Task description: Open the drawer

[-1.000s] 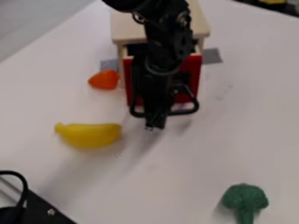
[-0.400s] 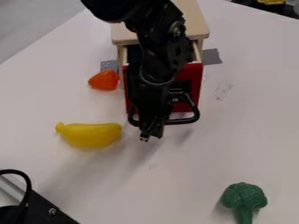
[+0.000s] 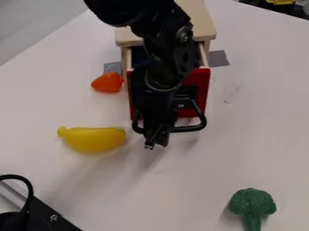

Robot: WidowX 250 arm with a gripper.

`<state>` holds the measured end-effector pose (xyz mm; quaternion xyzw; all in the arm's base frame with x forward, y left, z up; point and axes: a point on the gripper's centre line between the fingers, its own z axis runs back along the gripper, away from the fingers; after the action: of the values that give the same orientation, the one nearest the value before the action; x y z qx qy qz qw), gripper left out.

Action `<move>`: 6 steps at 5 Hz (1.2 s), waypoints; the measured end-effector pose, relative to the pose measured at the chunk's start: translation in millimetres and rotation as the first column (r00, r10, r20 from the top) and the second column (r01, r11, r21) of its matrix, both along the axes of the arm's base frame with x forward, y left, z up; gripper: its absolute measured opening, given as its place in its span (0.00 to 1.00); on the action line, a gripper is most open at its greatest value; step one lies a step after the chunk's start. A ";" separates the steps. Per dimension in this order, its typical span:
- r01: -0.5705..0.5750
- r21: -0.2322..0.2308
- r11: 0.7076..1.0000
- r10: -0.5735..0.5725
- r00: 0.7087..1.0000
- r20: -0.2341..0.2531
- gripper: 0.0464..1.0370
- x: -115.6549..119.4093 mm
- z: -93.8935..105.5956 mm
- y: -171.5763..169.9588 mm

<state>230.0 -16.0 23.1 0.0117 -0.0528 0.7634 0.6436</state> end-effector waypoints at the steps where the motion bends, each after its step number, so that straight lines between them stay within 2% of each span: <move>1: 0.011 0.005 1.000 -0.011 1.000 0.005 0.26 -0.4 -1.6 -2.9; 2: 0.012 0.006 1.000 -0.012 1.000 0.012 0.26 -0.6 -2.3 -4.6; 3: 0.024 0.011 1.000 -0.024 1.000 0.010 0.31 -0.6 -2.6 -4.7; 4: 0.140 0.030 0.990 -0.137 0.986 -0.090 0.61 -18.4 -17.0 -18.2; 5: 0.168 0.033 0.985 -0.165 0.983 -0.077 0.91 -10.3 -12.8 -22.7; 6: 0.174 0.015 0.985 -0.172 0.983 -0.068 0.97 1.4 -3.9 -25.2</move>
<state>231.4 -41.2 19.2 0.0394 -0.0403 0.7032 0.7087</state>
